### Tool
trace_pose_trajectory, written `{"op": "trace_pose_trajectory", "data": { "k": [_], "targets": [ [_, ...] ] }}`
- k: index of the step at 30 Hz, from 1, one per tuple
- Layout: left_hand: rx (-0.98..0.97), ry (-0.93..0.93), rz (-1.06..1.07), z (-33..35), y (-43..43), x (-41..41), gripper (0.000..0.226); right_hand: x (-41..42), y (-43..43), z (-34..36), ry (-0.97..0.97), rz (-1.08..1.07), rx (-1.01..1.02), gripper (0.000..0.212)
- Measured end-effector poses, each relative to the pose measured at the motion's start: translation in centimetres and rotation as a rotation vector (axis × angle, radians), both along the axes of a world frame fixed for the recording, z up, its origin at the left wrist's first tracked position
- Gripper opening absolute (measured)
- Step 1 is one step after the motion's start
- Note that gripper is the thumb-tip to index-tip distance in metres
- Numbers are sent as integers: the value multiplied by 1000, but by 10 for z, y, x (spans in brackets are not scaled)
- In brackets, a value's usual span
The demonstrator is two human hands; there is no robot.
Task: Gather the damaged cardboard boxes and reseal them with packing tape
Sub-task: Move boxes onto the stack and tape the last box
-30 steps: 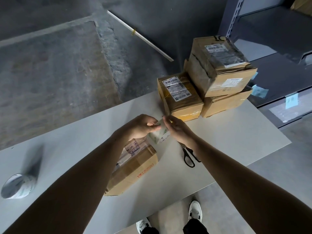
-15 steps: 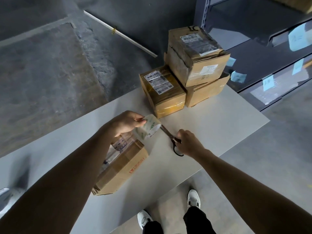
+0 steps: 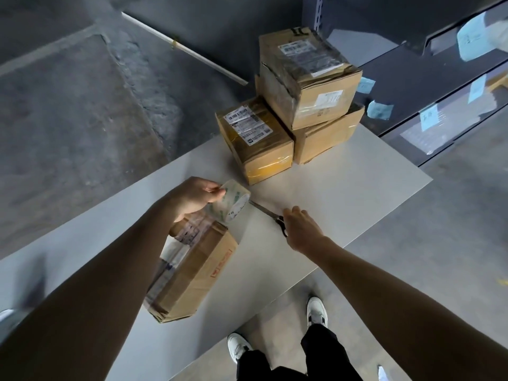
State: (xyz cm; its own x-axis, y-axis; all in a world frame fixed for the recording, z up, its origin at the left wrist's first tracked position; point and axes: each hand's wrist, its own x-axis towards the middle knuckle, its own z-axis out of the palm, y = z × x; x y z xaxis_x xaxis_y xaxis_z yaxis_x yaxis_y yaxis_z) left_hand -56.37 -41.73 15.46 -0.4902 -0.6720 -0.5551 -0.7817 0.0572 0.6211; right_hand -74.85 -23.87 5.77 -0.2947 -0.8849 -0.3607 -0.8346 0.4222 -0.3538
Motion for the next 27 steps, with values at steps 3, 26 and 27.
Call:
{"op": "trace_pose_trajectory", "data": {
  "k": [3,26,27],
  "targets": [
    [-5,23,19,4,4,2,34,-3,1,7,-12,17,53,21],
    [119,57,287,9,6,12,25,-27,26,23,-1241,-105,259,41],
    [116,54,287,9,7,11,26,-26,24,23,-1257,-100,269,40]
  ]
}}
